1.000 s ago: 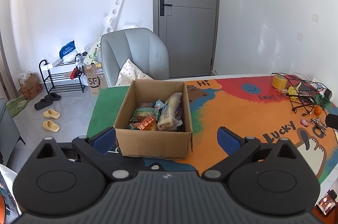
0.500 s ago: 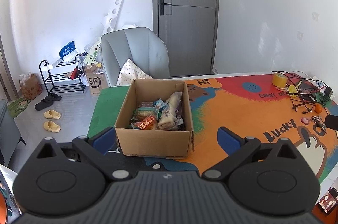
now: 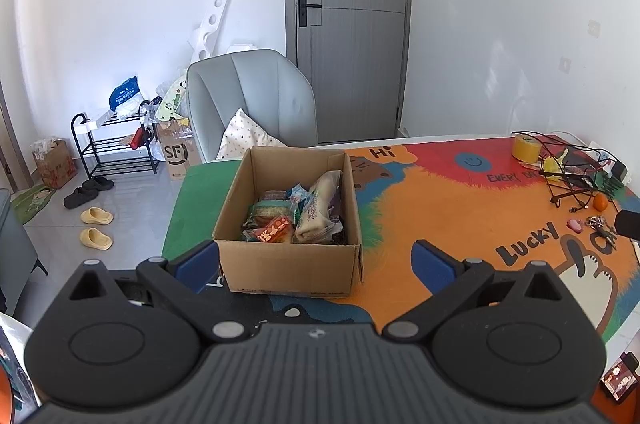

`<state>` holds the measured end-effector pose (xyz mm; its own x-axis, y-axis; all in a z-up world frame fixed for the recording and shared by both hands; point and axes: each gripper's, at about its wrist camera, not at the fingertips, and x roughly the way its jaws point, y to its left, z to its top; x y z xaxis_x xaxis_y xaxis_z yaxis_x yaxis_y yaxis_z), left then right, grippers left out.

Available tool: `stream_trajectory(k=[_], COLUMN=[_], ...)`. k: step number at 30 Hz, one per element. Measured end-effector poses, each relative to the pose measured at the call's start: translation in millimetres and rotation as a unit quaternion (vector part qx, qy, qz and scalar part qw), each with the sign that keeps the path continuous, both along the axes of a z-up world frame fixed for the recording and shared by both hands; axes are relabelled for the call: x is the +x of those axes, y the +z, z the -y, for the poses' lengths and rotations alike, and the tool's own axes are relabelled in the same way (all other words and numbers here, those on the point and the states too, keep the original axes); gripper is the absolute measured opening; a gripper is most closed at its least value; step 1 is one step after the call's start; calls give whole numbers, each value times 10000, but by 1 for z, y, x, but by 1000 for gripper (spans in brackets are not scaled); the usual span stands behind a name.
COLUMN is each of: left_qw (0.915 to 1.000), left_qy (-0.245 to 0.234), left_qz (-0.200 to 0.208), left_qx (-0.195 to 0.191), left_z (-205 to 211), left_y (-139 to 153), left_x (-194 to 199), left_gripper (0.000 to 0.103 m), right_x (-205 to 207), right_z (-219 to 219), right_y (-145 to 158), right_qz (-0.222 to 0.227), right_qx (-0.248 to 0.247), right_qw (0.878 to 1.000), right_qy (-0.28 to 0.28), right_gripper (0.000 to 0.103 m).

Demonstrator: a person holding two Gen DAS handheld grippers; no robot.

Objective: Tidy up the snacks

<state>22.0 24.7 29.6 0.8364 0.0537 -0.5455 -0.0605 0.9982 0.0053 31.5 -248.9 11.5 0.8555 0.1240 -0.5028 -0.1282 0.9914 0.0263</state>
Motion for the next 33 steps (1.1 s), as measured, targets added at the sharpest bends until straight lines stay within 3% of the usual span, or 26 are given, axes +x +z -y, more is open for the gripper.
stream_trajectory(k=[33], left_qw=[10000], left_qy=[-2], left_qz=[-42], left_qx=[-28], left_z=[-3], left_y=[-4], left_x=[3], left_gripper=[102], right_x=[5], right_z=[-1], right_y=[-6], right_qz=[-105], right_qx=[-142], right_qw=[9995], right_qy=[-245], right_gripper=[103])
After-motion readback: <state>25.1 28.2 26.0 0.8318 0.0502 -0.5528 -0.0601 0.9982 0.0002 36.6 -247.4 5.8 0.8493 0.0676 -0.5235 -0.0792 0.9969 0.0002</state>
